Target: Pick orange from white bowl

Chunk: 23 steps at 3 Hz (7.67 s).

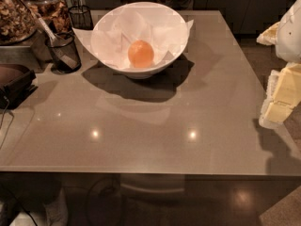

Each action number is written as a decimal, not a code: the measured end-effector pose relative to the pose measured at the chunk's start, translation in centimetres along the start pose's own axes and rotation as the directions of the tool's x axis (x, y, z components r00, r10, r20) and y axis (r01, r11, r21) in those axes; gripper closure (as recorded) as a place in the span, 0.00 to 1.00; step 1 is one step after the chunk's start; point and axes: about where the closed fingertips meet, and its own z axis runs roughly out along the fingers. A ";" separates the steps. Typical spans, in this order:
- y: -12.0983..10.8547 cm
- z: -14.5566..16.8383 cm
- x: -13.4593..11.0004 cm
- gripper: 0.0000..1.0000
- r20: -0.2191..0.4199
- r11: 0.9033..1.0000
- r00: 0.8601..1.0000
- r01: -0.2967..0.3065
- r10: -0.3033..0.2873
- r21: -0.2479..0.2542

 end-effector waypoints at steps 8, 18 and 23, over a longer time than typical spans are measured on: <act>-7.5 5.5 -17.0 0.00 0.092 0.991 0.996 0.008 0.004 -0.130; -18.5 16.3 -27.5 0.18 0.170 0.959 0.959 -0.190 0.228 -0.212; -18.3 19.2 -26.8 0.24 0.105 0.944 0.960 -0.228 0.259 -0.237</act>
Offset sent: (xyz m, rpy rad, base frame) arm 0.0060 0.0089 -0.0005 -0.0063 0.0003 -0.0342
